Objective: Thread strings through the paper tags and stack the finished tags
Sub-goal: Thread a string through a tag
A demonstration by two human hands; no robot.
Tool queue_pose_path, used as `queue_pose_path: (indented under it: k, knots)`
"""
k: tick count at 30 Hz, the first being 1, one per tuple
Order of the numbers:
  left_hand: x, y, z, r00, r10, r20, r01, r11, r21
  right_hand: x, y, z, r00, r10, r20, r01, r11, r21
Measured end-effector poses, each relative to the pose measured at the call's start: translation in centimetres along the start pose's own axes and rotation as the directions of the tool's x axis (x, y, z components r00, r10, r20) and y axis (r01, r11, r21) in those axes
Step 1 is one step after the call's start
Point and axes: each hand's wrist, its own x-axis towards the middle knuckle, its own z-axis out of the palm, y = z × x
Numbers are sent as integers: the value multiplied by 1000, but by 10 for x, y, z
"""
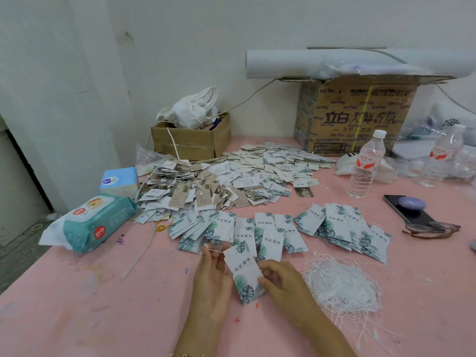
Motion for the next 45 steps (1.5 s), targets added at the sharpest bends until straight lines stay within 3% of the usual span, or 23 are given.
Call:
queue_pose_path:
  k: [6, 15, 21, 25, 31, 38, 41, 43, 45]
  knots:
    - [4, 3, -8, 999, -45, -18, 42, 988, -145, 5, 4, -8, 996, 44, -77, -34, 992, 120]
    - [0, -5, -3, 987, 6, -163, 20, 987, 161, 11, 9, -12, 932, 260, -253, -122, 881, 456]
    - [-1, -8, 4, 967, -118, -227, 156, 975, 161, 14, 11, -32, 825, 369, -429, -45, 798, 600]
    - [0, -13, 6, 974, -89, -209, 143, 954, 262, 17, 17, -52, 682, 474, -557, -6, 765, 644]
    - [-2, -19, 10, 982, -62, -180, 126, 919, 373, 45, 26, -86, 540, 622, -567, 2, 673, 740]
    - [-3, -17, 10, 982, -65, -176, 128, 918, 374, 78, 42, -108, 436, 651, -621, -53, 708, 704]
    - [-3, -17, 10, 982, -65, -179, 129, 919, 374, 73, 43, -104, 380, 606, -699, -142, 784, 604]
    - [-4, -17, 12, 981, -60, -182, 125, 919, 374, 62, 38, -93, 403, 467, -787, -214, 884, 415]
    - [-5, -18, 13, 983, -51, -179, 116, 920, 375, 54, 33, -75, 521, 278, -807, -211, 958, 194]
